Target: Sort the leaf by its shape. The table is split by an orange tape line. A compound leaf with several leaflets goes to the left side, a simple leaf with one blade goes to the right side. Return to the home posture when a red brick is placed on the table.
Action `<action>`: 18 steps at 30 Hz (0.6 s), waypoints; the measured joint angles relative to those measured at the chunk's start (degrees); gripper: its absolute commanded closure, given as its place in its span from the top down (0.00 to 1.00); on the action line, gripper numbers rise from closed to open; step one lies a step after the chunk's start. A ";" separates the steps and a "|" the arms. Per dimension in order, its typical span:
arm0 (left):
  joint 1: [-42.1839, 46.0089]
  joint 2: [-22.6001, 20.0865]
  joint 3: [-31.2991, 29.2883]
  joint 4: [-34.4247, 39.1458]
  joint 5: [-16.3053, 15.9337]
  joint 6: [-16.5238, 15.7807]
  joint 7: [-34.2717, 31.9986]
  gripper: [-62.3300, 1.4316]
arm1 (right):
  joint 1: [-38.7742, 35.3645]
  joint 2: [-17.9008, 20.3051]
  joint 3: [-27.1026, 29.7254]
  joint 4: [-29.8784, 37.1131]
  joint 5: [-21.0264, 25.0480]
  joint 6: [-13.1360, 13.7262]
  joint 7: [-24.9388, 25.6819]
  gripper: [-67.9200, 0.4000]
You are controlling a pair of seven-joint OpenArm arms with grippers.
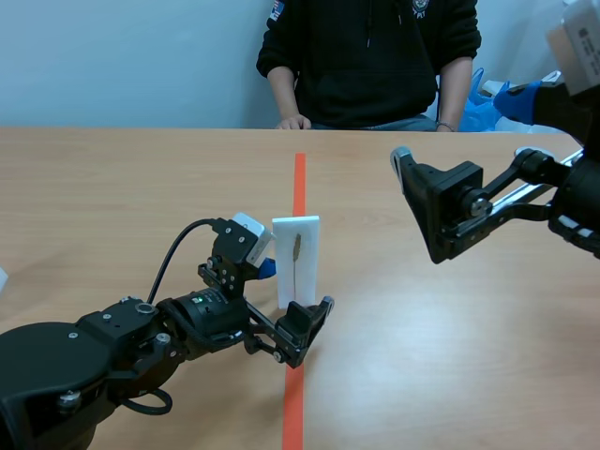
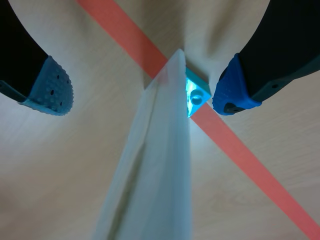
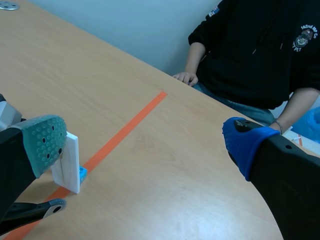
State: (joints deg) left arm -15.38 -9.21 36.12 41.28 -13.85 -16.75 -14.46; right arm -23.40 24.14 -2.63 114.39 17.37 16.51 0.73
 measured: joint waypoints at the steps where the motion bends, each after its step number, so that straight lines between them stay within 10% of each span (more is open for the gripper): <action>1: -0.02 0.33 -0.02 0.00 -0.04 0.02 -0.02 0.81 | 0.00 0.00 0.00 0.00 0.00 0.00 0.00 0.96; 18: -0.04 2.23 -0.02 0.00 -0.07 2.80 -0.66 0.27 | 0.00 0.00 0.00 0.00 0.00 0.00 0.00 0.96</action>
State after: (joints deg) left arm -15.42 -6.98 36.10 41.28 -13.91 -13.96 -15.11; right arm -23.40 24.14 -2.63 114.39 17.37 16.51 0.73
